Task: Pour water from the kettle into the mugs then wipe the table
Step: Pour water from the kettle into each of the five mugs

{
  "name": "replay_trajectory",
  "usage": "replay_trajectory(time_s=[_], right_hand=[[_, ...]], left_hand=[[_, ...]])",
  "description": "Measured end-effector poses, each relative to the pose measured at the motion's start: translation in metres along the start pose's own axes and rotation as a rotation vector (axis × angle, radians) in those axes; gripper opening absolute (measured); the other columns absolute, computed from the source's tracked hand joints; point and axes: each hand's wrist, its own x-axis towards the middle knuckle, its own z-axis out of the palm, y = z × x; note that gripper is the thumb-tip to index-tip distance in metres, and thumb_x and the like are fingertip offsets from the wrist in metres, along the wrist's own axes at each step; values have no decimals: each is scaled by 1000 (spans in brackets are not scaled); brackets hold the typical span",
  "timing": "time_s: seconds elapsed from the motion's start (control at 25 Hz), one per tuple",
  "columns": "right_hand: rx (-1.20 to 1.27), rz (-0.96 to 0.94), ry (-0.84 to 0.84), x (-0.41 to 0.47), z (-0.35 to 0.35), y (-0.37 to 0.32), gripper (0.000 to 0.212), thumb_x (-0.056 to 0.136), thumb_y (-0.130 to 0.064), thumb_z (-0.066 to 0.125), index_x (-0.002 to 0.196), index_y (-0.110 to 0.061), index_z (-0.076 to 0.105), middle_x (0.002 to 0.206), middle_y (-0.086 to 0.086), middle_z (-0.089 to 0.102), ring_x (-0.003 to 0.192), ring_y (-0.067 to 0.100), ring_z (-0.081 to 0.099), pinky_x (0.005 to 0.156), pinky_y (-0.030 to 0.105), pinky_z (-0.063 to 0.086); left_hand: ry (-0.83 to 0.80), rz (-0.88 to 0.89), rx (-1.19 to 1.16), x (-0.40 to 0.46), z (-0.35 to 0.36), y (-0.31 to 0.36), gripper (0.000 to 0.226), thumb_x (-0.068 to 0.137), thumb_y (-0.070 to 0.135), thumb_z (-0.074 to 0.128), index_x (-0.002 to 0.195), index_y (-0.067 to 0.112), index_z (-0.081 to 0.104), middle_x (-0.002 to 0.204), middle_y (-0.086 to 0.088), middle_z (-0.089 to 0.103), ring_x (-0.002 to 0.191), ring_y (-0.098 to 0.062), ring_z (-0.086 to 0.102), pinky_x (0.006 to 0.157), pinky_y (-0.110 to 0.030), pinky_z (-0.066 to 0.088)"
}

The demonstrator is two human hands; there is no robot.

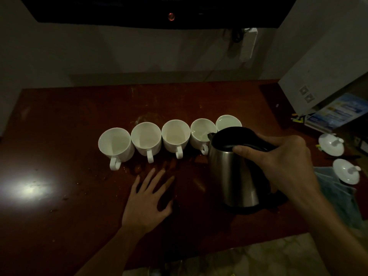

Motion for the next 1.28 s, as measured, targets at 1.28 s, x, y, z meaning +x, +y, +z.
replay_trajectory(time_s=[1.28], right_hand=[[-3,-4,-23,2,1,0,105,39,-83,66,127,-25,71,108,1,77,86,16,72,72,46,62]], left_hand=[[2,-10,14,0,1,0,70,93,65,42,157,42,25,167,8,13,155,-17,1,122,-51,4]])
